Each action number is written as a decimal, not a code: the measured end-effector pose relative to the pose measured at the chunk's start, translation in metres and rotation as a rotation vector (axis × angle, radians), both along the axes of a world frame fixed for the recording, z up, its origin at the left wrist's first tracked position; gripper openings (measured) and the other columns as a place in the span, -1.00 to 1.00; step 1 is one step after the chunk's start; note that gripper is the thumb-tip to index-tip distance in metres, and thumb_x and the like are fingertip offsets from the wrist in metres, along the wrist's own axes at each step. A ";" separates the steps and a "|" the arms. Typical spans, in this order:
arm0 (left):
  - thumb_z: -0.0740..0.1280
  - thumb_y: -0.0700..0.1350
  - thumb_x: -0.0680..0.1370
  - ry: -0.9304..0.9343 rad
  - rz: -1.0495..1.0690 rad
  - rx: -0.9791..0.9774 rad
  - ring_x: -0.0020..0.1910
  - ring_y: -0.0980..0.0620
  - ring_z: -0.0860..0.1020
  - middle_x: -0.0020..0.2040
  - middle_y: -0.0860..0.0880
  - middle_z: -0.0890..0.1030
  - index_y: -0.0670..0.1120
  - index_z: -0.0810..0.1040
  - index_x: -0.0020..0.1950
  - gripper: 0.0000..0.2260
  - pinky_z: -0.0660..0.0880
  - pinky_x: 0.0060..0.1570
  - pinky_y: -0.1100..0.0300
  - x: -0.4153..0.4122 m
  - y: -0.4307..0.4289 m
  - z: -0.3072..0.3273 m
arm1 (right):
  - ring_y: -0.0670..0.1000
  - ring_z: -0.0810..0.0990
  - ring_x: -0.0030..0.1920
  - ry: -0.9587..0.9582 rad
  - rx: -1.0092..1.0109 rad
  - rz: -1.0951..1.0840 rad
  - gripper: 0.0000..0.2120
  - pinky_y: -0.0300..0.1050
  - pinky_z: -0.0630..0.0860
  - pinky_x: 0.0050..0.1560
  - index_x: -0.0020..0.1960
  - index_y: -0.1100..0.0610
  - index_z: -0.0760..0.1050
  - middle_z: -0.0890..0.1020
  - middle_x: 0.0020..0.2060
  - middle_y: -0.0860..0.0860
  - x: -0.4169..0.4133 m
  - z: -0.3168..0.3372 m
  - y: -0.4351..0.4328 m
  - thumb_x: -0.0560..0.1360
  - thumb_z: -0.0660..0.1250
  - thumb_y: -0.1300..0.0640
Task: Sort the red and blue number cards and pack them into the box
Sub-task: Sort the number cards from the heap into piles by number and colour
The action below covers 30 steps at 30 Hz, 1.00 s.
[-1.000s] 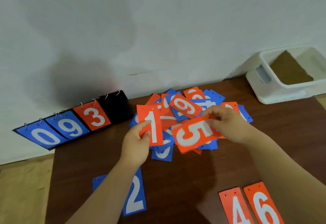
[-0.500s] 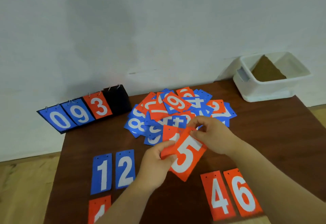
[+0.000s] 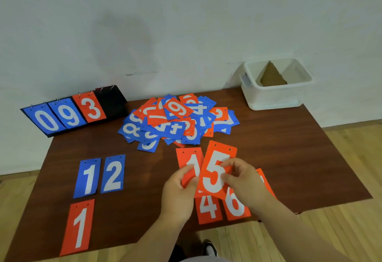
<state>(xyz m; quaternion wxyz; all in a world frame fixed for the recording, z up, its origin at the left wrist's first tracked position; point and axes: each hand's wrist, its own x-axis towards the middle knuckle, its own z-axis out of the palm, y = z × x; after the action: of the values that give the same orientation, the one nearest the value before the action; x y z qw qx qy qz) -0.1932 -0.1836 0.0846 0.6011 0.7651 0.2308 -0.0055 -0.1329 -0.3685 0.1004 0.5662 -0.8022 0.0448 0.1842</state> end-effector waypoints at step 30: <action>0.39 0.12 0.59 0.199 -0.537 0.541 0.61 0.04 0.12 0.65 0.07 0.12 0.13 -0.06 0.67 -0.19 0.02 0.55 0.15 -0.058 0.071 -0.112 | -0.03 0.54 0.07 0.073 -0.536 0.330 -0.73 -0.37 0.48 -0.09 0.25 -0.08 0.52 0.55 0.14 -0.11 -0.031 -0.106 0.019 0.62 0.27 0.20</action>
<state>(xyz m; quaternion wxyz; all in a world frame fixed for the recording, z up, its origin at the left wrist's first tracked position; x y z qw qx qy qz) -0.2513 -0.1130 -0.0271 0.3297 0.9247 0.0728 -0.1758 -0.1643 -0.3499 -0.0059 0.2950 -0.9122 -0.0187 0.2839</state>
